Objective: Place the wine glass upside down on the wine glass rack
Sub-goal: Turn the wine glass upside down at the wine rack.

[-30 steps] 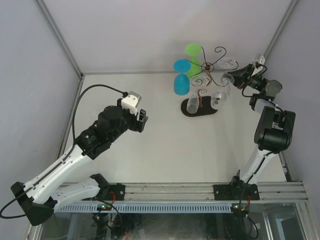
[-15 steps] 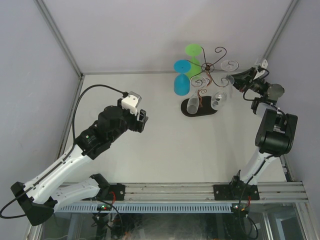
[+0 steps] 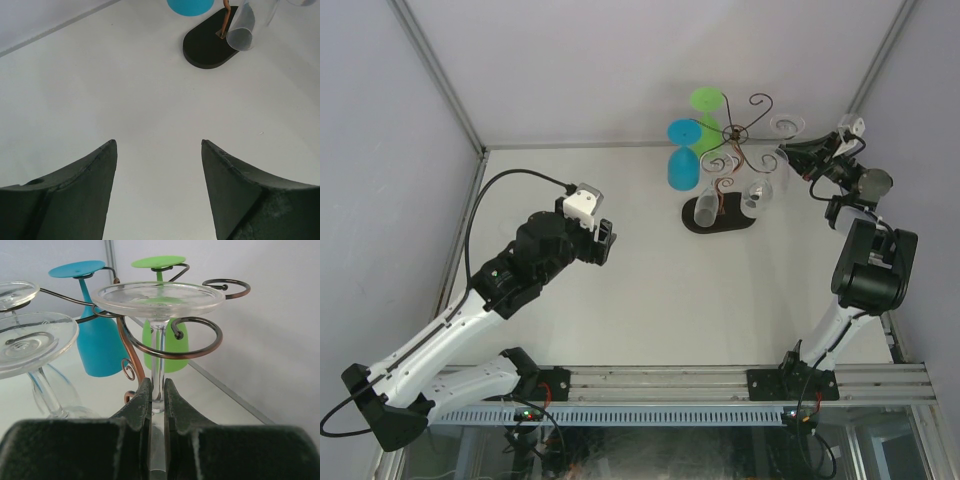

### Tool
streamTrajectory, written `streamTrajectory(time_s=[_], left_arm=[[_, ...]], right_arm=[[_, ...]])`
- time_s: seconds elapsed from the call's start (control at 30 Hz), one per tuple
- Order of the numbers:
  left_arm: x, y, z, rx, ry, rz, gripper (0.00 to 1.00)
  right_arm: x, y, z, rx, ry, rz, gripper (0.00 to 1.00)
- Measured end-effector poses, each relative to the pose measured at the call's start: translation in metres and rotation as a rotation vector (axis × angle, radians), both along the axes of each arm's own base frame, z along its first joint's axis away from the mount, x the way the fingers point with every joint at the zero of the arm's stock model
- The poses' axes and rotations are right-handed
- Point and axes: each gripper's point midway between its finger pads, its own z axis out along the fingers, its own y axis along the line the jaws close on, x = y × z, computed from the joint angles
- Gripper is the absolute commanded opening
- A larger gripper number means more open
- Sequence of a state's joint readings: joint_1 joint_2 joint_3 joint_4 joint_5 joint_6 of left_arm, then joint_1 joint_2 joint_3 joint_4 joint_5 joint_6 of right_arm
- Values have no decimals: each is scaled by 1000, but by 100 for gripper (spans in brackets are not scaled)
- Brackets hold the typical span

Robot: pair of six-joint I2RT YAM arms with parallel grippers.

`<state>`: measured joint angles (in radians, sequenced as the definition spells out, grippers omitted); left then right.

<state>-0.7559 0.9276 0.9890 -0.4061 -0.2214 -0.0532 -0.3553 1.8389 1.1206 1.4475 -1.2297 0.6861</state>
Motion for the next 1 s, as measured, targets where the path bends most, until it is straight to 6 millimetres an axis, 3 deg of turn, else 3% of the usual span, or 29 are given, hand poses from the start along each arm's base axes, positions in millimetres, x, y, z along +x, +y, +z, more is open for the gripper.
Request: streamTrajectory(time_s=[0.4, 0.7, 1.0], left_arm=[[0, 0, -1, 2, 2, -2, 72], [0, -3, -3, 4, 11, -14, 72], [0, -4, -4, 5, 13, -15, 72]], right_arm=[[8, -17, 5, 30, -13, -74, 0], [24, -19, -10, 32, 44, -116, 0], [33, -9, -9, 9, 45, -107, 12]])
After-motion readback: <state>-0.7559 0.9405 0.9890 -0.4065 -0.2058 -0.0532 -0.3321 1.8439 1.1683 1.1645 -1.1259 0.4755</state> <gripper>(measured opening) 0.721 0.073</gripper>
